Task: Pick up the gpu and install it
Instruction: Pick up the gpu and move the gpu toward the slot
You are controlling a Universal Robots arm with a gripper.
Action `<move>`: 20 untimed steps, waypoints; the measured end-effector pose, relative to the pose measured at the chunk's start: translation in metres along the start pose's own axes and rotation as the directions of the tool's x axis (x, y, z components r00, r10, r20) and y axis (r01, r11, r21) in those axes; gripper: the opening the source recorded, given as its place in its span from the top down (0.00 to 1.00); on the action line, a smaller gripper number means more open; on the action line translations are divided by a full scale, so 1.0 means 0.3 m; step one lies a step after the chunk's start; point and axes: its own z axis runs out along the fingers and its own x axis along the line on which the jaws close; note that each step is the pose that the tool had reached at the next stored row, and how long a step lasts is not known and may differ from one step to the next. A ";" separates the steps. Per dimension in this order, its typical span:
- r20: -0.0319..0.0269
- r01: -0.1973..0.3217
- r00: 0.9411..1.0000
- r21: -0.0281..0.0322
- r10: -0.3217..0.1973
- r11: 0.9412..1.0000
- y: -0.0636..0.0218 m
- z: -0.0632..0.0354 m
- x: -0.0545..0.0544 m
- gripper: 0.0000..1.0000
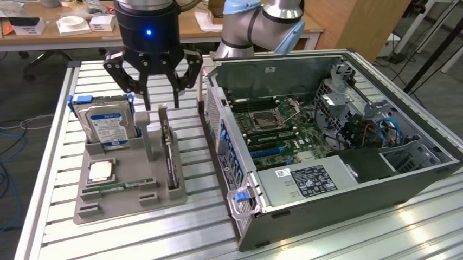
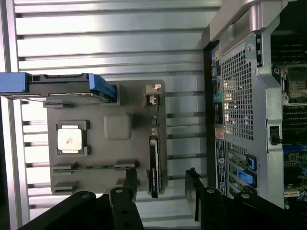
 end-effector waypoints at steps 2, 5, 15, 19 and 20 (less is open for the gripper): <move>0.000 0.000 1.000 0.000 0.000 1.000 0.000 0.004 -0.001 0.47; 0.000 0.000 1.000 0.000 0.000 1.000 0.000 0.011 -0.002 0.47; 0.000 0.000 1.000 0.000 0.000 1.000 -0.001 0.030 -0.005 0.47; 0.000 0.000 1.000 0.000 0.000 1.000 -0.001 0.036 -0.007 0.47; 0.000 0.000 1.000 0.000 0.000 1.000 -0.001 0.037 -0.007 0.47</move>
